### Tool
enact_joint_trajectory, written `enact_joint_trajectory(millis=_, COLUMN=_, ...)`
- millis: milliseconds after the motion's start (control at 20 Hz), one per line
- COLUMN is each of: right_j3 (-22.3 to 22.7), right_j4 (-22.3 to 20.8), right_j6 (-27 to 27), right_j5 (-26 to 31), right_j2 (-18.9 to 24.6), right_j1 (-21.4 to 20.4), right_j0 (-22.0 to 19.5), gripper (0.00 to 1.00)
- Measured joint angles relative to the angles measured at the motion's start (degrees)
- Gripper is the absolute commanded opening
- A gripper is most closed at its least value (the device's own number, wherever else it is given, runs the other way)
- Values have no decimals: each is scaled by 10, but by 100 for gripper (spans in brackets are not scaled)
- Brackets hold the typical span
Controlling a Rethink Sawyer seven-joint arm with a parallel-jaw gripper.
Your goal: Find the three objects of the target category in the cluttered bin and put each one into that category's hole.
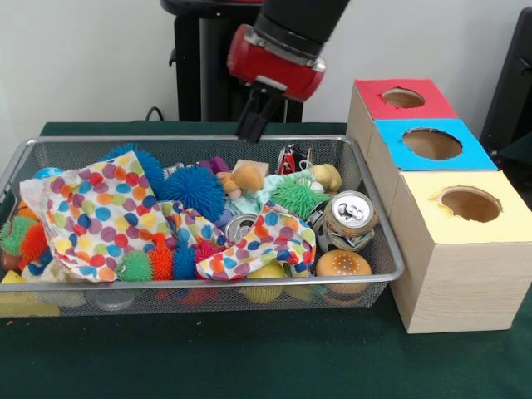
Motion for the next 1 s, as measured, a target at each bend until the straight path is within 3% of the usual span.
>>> enact_joint_trajectory(millis=200, right_j3=13, right_j4=33, right_j6=0, right_j5=-28, right_j2=10, right_j1=-3, right_j0=-54, gripper=0)
enact_joint_trajectory(millis=300, right_j3=25, right_j4=50, right_j6=0, right_j5=-57, right_j2=20, right_j1=-4, right_j0=-102, gripper=0)
enact_joint_trajectory(millis=550, right_j3=27, right_j4=49, right_j6=0, right_j5=-90, right_j2=41, right_j1=-1, right_j0=-181, gripper=0)
enact_joint_trajectory(millis=800, right_j3=27, right_j4=36, right_j6=0, right_j5=-100, right_j2=60, right_j1=3, right_j0=-229, gripper=0)
enact_joint_trajectory(millis=1000, right_j3=27, right_j4=21, right_j6=0, right_j5=-100, right_j2=68, right_j1=3, right_j0=-239, gripper=0)
